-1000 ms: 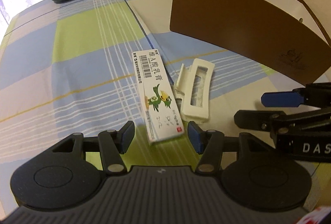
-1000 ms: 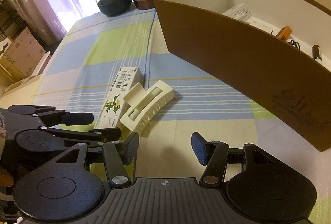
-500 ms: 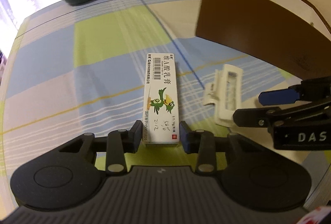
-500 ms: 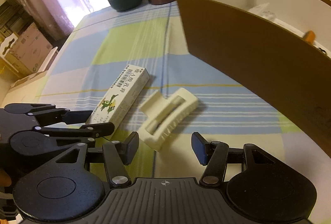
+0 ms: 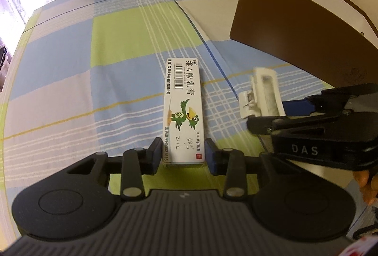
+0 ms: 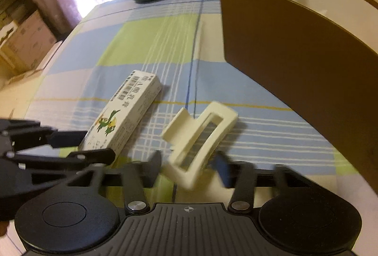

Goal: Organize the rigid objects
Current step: 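Grasp the cream plastic clip with the right tool while the left tool grasps the white medicine box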

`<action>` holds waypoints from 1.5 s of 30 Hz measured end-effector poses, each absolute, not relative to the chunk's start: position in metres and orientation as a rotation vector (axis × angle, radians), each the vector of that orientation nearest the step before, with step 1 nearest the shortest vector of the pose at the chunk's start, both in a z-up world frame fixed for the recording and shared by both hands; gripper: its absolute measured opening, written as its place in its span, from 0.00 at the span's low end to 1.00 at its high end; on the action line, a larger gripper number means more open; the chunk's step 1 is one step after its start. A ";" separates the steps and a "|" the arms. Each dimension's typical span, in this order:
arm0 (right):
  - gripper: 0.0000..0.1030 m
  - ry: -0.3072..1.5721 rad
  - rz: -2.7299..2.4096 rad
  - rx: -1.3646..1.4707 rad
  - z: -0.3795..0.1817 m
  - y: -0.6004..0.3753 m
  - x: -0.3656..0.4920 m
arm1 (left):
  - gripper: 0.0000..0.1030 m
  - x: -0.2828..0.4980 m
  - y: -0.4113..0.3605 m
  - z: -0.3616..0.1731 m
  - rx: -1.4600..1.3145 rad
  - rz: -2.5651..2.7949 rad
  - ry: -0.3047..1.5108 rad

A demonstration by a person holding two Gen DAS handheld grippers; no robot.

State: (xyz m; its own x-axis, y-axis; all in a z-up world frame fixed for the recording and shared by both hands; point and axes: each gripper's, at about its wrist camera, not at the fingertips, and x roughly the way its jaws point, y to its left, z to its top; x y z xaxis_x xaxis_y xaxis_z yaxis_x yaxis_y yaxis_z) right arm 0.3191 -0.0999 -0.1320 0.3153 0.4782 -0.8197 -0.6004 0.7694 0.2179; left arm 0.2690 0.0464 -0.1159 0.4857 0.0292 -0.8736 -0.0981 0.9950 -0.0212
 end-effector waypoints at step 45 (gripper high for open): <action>0.37 0.925 0.786 -0.292 -0.134 -0.133 0.259 | 0.32 0.235 0.006 -0.119 -0.022 0.043 1.077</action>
State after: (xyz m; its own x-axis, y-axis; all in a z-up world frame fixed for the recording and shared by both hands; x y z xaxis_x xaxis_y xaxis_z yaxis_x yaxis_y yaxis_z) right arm 0.2586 -0.1326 -0.1341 0.3540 0.4793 -0.8031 -0.7157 0.6916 0.0973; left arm 0.2351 0.0061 -0.1185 0.4732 0.0249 -0.8806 -0.0461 0.9989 0.0035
